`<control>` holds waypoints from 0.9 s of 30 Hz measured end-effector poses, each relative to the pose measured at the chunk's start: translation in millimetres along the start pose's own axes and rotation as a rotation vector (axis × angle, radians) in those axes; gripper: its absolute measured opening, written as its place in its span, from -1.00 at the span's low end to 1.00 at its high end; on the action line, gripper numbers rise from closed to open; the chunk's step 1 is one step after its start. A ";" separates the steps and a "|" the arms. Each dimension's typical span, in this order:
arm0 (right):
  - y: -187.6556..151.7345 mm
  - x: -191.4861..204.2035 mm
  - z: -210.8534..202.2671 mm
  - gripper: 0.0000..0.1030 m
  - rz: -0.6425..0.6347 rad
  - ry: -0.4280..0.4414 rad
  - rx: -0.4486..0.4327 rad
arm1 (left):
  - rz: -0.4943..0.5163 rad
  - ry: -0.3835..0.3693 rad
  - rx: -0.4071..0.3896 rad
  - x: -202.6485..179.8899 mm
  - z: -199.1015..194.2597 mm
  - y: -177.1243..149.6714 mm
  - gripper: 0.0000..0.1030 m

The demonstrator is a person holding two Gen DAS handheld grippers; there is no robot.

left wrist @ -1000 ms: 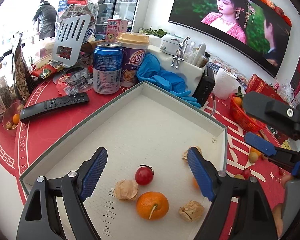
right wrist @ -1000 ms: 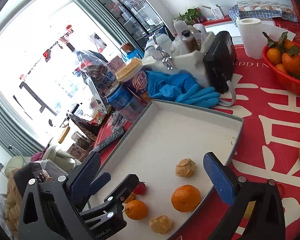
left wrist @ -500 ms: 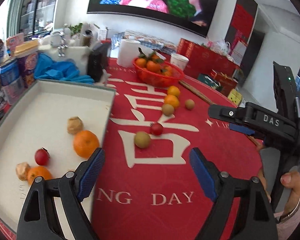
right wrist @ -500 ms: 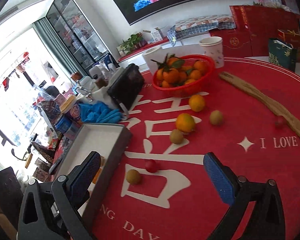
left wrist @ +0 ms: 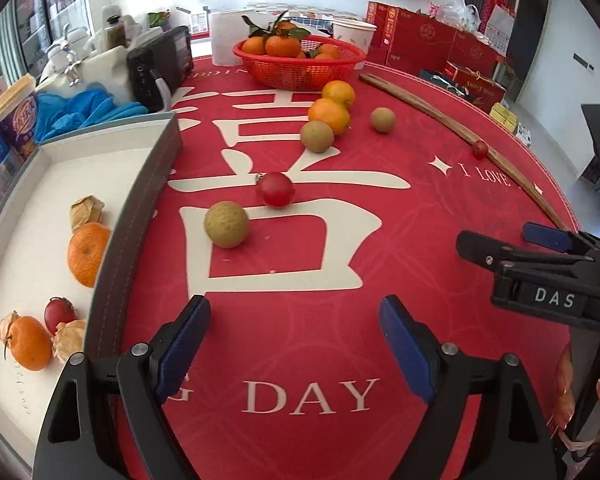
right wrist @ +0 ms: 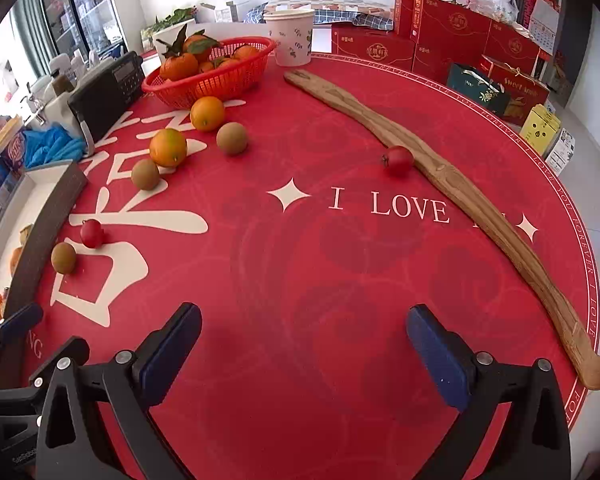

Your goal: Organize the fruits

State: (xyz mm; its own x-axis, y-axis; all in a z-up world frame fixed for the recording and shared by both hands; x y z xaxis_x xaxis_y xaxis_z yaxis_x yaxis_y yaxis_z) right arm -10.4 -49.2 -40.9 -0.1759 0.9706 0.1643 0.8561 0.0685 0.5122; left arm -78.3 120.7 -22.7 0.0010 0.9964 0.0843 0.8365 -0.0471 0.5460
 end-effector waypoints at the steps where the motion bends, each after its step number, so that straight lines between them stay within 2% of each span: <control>1: -0.8 -0.2 -0.3 1.00 -0.007 -0.014 -0.004 | 0.017 0.014 -0.001 -4.1 1.8 0.8 0.72; 5: -4.0 0.9 3.0 1.00 -0.036 -0.045 -0.014 | -0.001 0.021 -0.006 0.1 11.0 -2.0 1.00; 7: -4.6 0.6 2.9 1.00 -0.037 -0.045 -0.020 | -0.002 0.019 -0.037 2.3 10.7 -1.3 1.00; 27: -2.2 5.0 0.5 1.00 -0.010 -0.071 -0.073 | 0.004 0.020 -0.037 1.3 10.6 0.7 1.00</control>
Point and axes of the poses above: each gripper's, at about its wrist camera, not at the fingertips, and z roughly the way its jaws point, x to its left, y to its top, the point moved 4 cm from there along z, roughly the way its jaws point, and after that the axes turned 8 degrees about y, right-handed, at the moved point
